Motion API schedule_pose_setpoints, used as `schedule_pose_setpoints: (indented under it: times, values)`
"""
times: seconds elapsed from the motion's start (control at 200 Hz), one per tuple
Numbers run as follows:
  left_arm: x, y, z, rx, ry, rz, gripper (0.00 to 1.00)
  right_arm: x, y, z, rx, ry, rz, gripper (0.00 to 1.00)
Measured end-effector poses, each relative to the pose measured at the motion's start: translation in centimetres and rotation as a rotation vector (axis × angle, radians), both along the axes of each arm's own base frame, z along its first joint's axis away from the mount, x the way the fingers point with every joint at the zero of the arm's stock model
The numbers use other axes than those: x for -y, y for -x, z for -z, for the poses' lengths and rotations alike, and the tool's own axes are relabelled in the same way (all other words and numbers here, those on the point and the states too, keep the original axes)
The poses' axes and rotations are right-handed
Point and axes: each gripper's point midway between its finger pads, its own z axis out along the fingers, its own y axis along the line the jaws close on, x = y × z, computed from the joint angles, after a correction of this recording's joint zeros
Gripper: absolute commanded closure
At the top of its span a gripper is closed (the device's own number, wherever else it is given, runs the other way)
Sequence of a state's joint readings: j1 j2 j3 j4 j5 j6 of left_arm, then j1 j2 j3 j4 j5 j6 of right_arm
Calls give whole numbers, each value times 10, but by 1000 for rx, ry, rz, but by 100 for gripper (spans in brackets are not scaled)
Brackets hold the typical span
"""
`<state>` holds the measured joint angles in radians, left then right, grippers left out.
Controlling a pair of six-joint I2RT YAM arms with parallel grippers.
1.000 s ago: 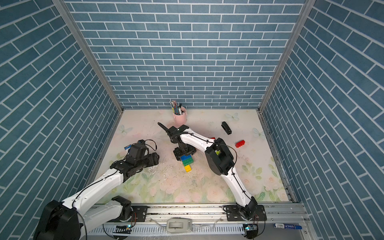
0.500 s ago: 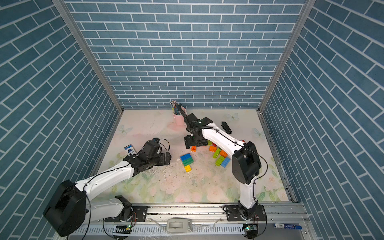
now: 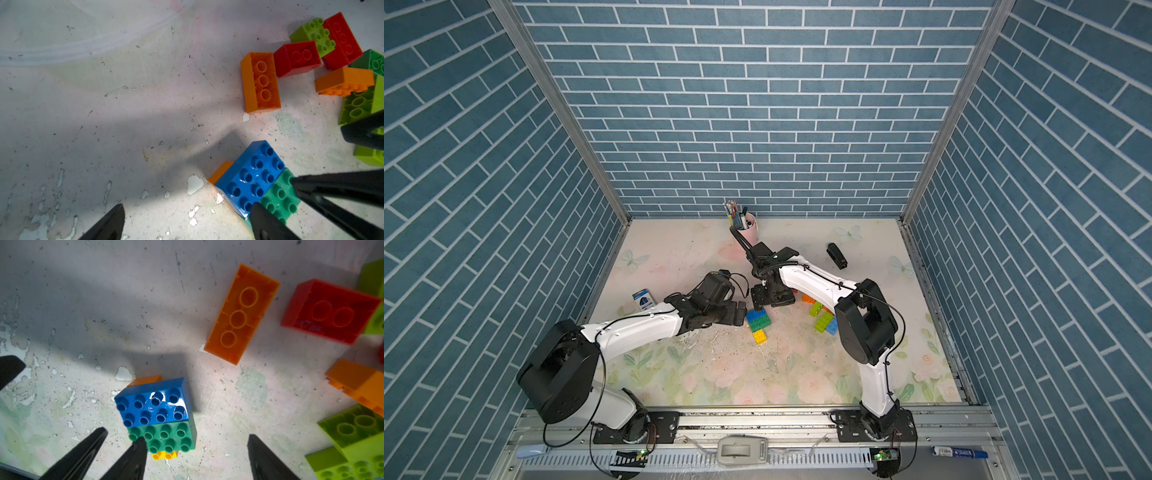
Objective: Assemble a rectangle with lego
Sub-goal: Assemble the lego brick with the lego brick.
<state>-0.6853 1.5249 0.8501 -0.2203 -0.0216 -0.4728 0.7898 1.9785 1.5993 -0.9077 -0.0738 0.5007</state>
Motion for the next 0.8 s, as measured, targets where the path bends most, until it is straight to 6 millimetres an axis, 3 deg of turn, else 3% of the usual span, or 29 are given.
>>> schedule_pose_setpoints:
  times: [0.305, 0.57, 0.725, 0.8]
  values:
    - [10, -3, 7, -5, 31, 19, 13, -6, -1, 15, -27, -11, -3, 24]
    - [14, 2, 20, -8, 69, 34, 31, -8, 3, 29, -62, -23, -3, 25]
    - [15, 2, 20, 2, 85, 39, 32, -8, 3, 29, -67, -30, -2, 25]
    - [15, 1, 20, 3, 83, 40, 24, -8, 3, 28, -66, -30, -2, 25]
